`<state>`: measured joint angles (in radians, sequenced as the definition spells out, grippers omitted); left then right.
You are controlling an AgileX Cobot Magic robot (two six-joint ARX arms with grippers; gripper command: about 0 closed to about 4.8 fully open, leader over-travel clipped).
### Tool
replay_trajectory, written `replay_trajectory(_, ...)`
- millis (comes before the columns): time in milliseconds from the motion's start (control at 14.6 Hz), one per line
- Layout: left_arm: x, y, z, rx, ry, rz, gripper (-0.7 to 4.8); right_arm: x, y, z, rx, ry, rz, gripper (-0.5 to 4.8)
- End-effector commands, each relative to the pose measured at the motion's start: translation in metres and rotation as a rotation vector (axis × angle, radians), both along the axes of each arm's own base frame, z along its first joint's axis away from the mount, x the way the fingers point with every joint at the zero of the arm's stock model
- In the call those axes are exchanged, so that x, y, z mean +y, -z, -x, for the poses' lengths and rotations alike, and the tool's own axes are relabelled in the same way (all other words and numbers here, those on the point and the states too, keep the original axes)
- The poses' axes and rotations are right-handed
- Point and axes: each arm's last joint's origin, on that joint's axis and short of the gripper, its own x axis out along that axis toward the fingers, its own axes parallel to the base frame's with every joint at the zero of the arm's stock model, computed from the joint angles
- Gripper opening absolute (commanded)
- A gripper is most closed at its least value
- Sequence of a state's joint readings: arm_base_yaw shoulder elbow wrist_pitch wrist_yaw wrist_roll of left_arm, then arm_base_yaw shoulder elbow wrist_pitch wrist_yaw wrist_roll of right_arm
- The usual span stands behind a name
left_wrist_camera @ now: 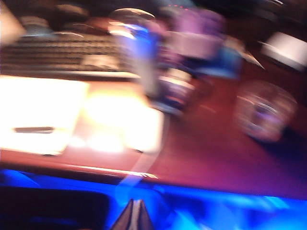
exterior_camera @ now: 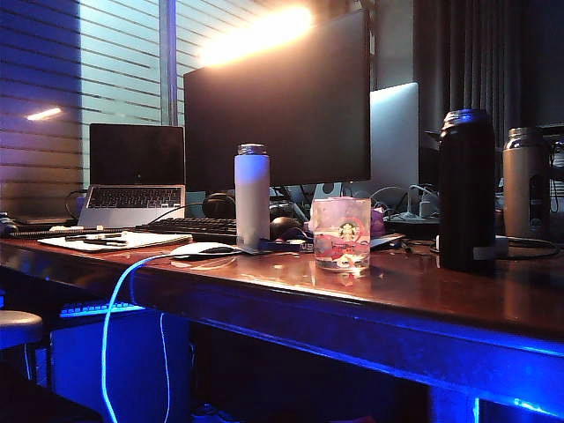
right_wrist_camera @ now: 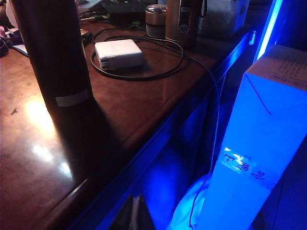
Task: Pick up the black thermos, pour a little water from inside into the glass cup, then place the black thermos back on the table.
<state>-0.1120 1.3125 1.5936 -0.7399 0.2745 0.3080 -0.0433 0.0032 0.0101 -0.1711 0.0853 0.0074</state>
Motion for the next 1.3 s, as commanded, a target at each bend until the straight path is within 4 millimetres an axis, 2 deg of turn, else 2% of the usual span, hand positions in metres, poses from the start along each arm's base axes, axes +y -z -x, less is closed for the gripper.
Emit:
replay_trajectory(68, 0.017, 0.004, 0.020, -0.235, -0.082, 0.088, -0.04, 0.000, 0.000, 0.000, -0.006, -0.001, -0.003, -0.01)
replay_trajectory(205, 0.031, 0.032, 0.043, -0.285, -0.162, 0.137, -0.04, 0.000, 0.000, 0.000, -0.006, -0.001, -0.003, -0.01)
replay_trajectory(274, 0.035, 0.052, 0.056, -0.306, -0.187, 0.143, -0.04, 0.000, 0.000, 0.000, -0.007, -0.001, -0.003, -0.01)
replay_trajectory(410, 0.042, 0.106, 0.089, -0.335, -0.271, 0.167, -0.04, 0.000, 0.000, 0.000, -0.007, -0.002, -0.003, -0.01)
replay_trajectory(684, 0.042, 0.197, 0.139, -0.442, -0.377, 0.201, -0.04, 0.000, 0.000, 0.000, -0.007, -0.001, -0.003, -0.01)
replay_trajectory(821, 0.041, 0.225, 0.151, -0.472, -0.393, 0.216, -0.04, 0.000, 0.000, 0.000, -0.007, -0.001, -0.003, -0.01)
replay_trajectory(1163, 0.043, 0.266, 0.154, -0.446, -0.469, 0.219, -0.04, 0.000, 0.000, 0.000, -0.007, -0.001, -0.003, -0.01)
replay_trajectory(1300, 0.044, 0.280, 0.158, -0.374, -0.514, 0.253, -0.04, 0.000, 0.000, 0.000, -0.008, -0.001, -0.003, -0.01)
